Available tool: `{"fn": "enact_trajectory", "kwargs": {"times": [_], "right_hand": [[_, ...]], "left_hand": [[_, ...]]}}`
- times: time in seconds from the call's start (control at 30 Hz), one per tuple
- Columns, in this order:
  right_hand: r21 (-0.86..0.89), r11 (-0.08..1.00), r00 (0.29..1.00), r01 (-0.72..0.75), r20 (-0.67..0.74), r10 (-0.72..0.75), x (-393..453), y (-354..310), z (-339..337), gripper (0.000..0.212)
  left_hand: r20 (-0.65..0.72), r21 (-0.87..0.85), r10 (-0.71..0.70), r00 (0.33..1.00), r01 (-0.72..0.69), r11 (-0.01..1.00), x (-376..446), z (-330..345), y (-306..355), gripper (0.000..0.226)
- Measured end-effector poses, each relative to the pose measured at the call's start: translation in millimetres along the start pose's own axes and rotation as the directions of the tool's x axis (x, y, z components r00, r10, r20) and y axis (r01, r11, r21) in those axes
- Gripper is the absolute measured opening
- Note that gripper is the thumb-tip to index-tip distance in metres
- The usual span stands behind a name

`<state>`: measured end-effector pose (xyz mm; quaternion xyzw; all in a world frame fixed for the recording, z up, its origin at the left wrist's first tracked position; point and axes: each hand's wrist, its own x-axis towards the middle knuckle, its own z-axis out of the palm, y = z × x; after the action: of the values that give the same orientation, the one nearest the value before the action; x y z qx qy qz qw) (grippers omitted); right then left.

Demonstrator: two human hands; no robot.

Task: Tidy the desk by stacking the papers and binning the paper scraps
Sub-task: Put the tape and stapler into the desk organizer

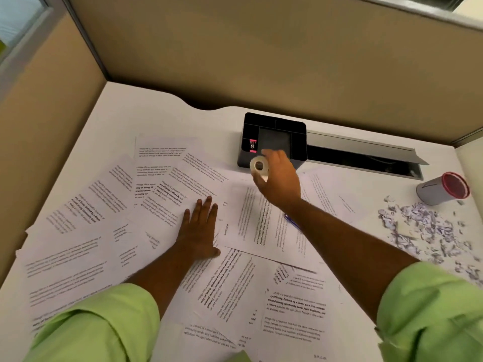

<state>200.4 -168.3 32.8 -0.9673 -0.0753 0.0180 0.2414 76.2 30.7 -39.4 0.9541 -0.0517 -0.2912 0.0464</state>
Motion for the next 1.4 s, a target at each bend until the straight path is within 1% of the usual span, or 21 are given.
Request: {"fn": "enact_trajectory", "kwargs": {"times": [0.1,0.17,0.27,0.33,0.5,0.67,0.8,0.9,1.0,1.07,1.13,1.2,1.23,1.3,1.4], "right_hand": [[-0.028,1.0,0.996,0.003,-0.091,-0.006,27.6,4.3,-19.6,0.06],[-0.068,0.997,0.995,-0.022,-0.096,0.015,44.2,7.2,-27.5,0.058],[-0.108,0.991,0.997,-0.073,-0.045,0.069,62.2,10.9,-32.2,0.059],[-0.104,0.99,0.996,-0.092,0.0,0.092,70.1,14.1,-31.2,0.059],[-0.098,0.991,0.994,-0.096,0.043,0.1,80.5,14.8,-25.0,0.062],[-0.099,0.992,0.994,-0.075,0.068,0.082,79.3,16.3,-22.0,0.062],[-0.056,0.997,0.994,-0.06,0.085,0.065,69.0,27.2,-23.5,0.062],[-0.023,0.997,0.997,-0.075,0.027,0.075,48.8,36.6,-26.1,0.06],[-0.067,0.995,0.997,-0.073,-0.022,0.071,18.7,54.7,-27.0,0.054],[-0.105,0.988,0.993,-0.11,0.025,0.113,-2.4,73.4,-26.1,0.049],[-0.155,0.971,0.968,-0.184,0.145,0.207,-22.5,92.3,-24.0,0.045],[-0.225,0.942,0.918,-0.247,0.257,0.302,-43.1,110.7,-22.1,0.05],[-0.25,0.934,0.898,-0.257,0.295,0.326,-53.5,119.9,-20.4,0.055],[-0.255,0.933,0.886,-0.254,0.325,0.33,-71.5,134.9,-15.4,0.06],[-0.221,0.933,0.889,-0.284,0.304,0.343,-88.4,145.6,-7.5,0.058]], "left_hand": [[0.01,-0.006,0.016,1.0,-0.016,1.0,6.7,0.2,4.7,0.133],[0.031,-0.02,0.009,0.999,-0.009,1.0,8.8,1.2,4.6,0.134],[0.033,-0.033,0.013,0.999,-0.012,0.999,8.6,0.8,3.6,0.134],[0.025,-0.033,0.01,1.0,-0.009,0.999,8.2,0.4,4.0,0.133],[0.042,-0.013,-0.025,0.999,0.025,1.0,9.1,0.5,9.7,0.133],[0.069,0.015,-0.065,0.995,0.064,0.998,13.7,1.2,18.0,0.135],[0.067,-0.004,-0.051,0.996,0.051,0.999,13.8,2.1,14.1,0.134],[0.058,-0.012,-0.038,0.998,0.039,0.999,12.2,2.1,12.3,0.134],[0.053,0.001,-0.04,0.998,0.04,0.999,10.7,-0.3,12.6,0.134],[0.061,0.005,-0.048,0.997,0.048,0.999,9.0,-1.9,14.4,0.134],[0.067,0.011,-0.067,0.995,0.067,0.998,6.8,-2.9,17.3,0.133],[0.061,0.023,-0.074,0.995,0.073,0.997,5.7,-3.0,22.5,0.132],[0.057,0.024,-0.069,0.996,0.068,0.997,5.4,-2.7,25.1,0.131],[0.04,0.015,-0.043,0.998,0.043,0.999,4.9,-2.5,29.1,0.13],[0.018,-0.014,-0.006,1.0,0.006,1.0,5.8,-1.7,35.0,0.132]]}}
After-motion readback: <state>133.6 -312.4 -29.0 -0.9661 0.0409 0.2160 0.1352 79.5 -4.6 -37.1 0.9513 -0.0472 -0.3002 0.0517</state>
